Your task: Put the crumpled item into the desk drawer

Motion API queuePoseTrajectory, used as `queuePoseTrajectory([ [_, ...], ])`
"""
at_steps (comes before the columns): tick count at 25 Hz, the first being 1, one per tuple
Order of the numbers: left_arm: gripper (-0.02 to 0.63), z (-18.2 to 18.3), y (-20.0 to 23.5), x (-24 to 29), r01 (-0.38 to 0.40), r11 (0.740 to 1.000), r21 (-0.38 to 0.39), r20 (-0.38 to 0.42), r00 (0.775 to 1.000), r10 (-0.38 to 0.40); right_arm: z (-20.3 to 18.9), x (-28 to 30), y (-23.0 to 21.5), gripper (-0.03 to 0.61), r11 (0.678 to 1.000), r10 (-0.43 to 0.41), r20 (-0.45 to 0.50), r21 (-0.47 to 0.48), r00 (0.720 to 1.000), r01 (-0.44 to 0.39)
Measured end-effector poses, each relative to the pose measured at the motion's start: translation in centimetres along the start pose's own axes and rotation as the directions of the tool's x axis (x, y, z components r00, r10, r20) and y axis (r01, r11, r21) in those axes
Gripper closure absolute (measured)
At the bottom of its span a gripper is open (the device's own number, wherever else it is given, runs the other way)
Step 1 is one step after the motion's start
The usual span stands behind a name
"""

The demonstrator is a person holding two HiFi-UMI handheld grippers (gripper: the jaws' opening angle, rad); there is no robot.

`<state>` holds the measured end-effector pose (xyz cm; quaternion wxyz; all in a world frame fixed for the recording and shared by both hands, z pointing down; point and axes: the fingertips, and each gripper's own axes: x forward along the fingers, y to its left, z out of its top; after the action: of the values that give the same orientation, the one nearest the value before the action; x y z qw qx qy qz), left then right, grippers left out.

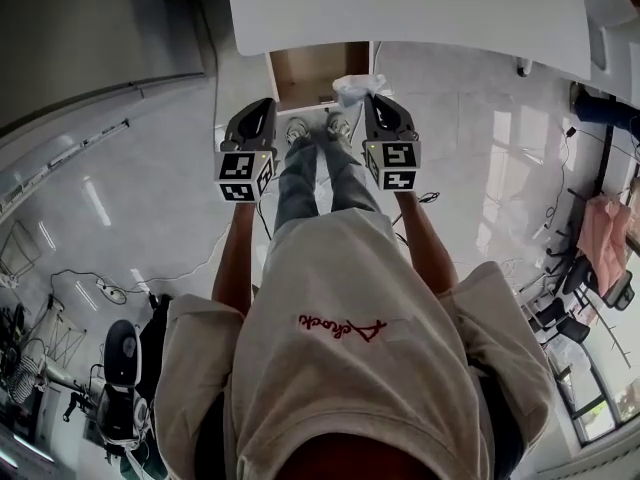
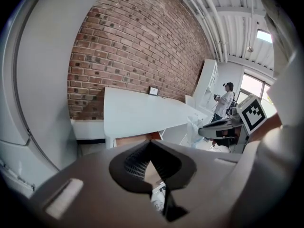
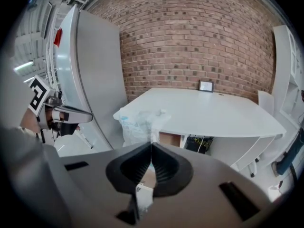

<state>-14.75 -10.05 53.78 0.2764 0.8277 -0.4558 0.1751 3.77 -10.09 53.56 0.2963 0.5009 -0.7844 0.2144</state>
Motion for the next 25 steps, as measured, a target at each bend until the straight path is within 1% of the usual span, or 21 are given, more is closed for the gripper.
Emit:
queuePoseTrajectory([
  [4, 0.604, -1.3, -0.4, 0.4, -0.036, 0.999, -0.009, -0.016, 0.999, 0.036, -1.3, 0.7, -0.7, 0.566, 0.999, 0.044, -0.015, -0.011, 0.999, -0.044],
  [10, 0.604, -3.7, -2.1, 0.9, -0.09, 0.995, -0.031, -0.039, 0.995, 0.089, -4.3, 1.2, -2.1, 0.566, 0.994, 0.105, -0.033, -0.033, 0.994, -0.106],
  [18, 0.604, -6.5, -5.5, 2.9, -0.101, 0.993, -0.064, -0.062, 0.993, 0.097, -7.9, 1.7, -4.4, 0.566, 0.99, 0.137, -0.063, -0.037, 0.989, -0.14],
  [25, 0.604, -10.0, -5.5, 4.9, -0.108, 0.99, -0.088, -0.085, 0.991, 0.1, -11.0, 2.9, -4.7, 0.566, 0.988, 0.153, -0.079, -0.025, 0.985, -0.155],
])
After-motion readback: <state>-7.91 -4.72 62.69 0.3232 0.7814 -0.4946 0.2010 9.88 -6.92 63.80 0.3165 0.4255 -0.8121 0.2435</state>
